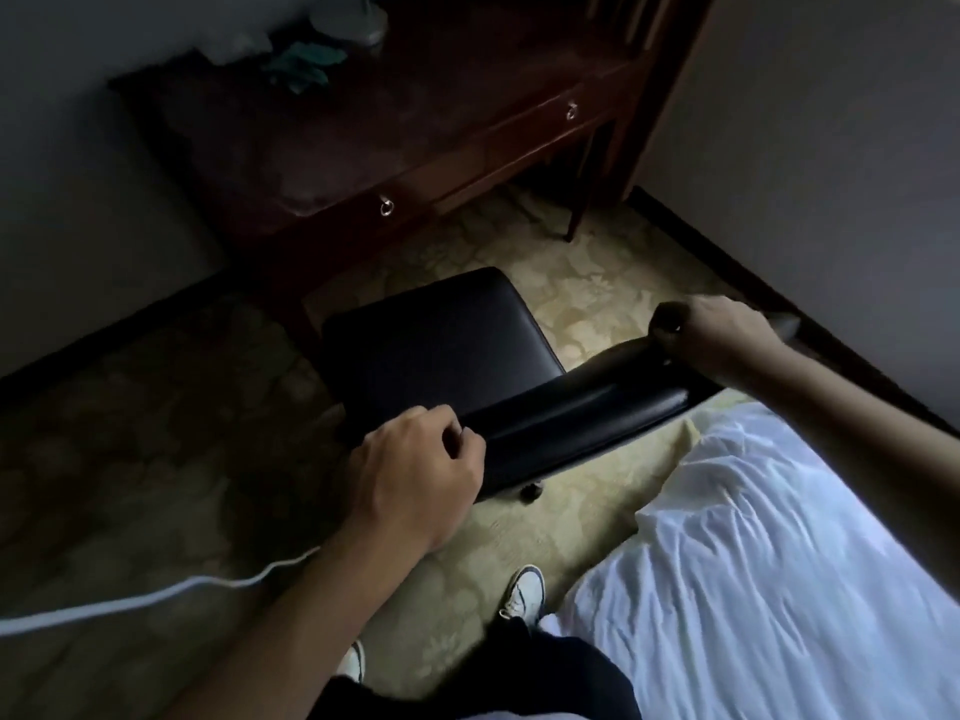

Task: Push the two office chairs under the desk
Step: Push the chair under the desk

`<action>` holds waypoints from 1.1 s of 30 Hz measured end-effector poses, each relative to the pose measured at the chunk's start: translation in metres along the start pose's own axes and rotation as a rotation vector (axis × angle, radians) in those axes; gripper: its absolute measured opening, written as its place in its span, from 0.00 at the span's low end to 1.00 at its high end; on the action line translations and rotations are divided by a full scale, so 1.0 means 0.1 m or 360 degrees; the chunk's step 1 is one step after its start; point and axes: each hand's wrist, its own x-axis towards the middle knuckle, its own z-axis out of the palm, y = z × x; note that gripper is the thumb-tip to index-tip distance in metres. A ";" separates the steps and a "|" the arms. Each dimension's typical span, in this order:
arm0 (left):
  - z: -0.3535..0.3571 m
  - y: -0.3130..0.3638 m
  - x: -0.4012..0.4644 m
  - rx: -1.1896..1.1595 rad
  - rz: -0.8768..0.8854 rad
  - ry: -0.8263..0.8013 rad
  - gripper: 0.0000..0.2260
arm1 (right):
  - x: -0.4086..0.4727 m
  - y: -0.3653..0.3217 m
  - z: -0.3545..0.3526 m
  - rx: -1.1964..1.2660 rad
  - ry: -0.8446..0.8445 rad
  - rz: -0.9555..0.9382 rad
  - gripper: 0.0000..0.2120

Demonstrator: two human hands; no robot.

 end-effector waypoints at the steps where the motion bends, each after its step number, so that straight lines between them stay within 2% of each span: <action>1: 0.02 0.06 -0.03 -0.0020 -0.0046 0.0043 0.11 | -0.01 -0.02 0.01 0.0004 -0.0011 -0.0109 0.14; 7: 0.08 0.33 -0.07 -0.0043 -0.0182 0.0196 0.11 | -0.21 -0.20 -0.09 0.0168 -0.0028 -0.0632 0.26; 12: 0.19 0.43 -0.16 0.0091 0.0075 0.0549 0.11 | -0.28 -0.25 -0.04 0.0262 0.0097 -0.0689 0.20; 15: 0.26 0.54 -0.16 0.0164 0.0109 0.0605 0.11 | -0.30 -0.21 -0.02 0.0360 0.0250 -0.0727 0.18; 17: 0.34 0.69 -0.14 0.0196 0.0070 0.0582 0.11 | -0.33 -0.17 -0.02 0.0398 0.0296 -0.0852 0.16; 19: 0.37 0.87 -0.11 0.0217 -0.0015 0.0579 0.11 | -0.33 -0.09 -0.03 0.0373 0.0284 -0.1101 0.15; 23: 0.48 1.12 0.03 0.0231 -0.0145 0.0608 0.10 | -0.11 0.24 -0.07 0.0282 0.0270 -0.1372 0.20; 28: 0.70 1.62 0.36 0.0286 -0.0223 0.0741 0.09 | 0.35 0.74 -0.16 0.0304 -0.0031 -0.1815 0.23; 31: 0.75 1.73 0.47 0.0268 -0.0326 0.0834 0.09 | 0.55 0.90 -0.22 0.0187 0.0057 -0.1971 0.30; 33: 0.74 1.77 0.52 0.0273 -0.0406 0.0863 0.09 | 0.64 0.89 -0.25 0.0197 0.0094 -0.2047 0.28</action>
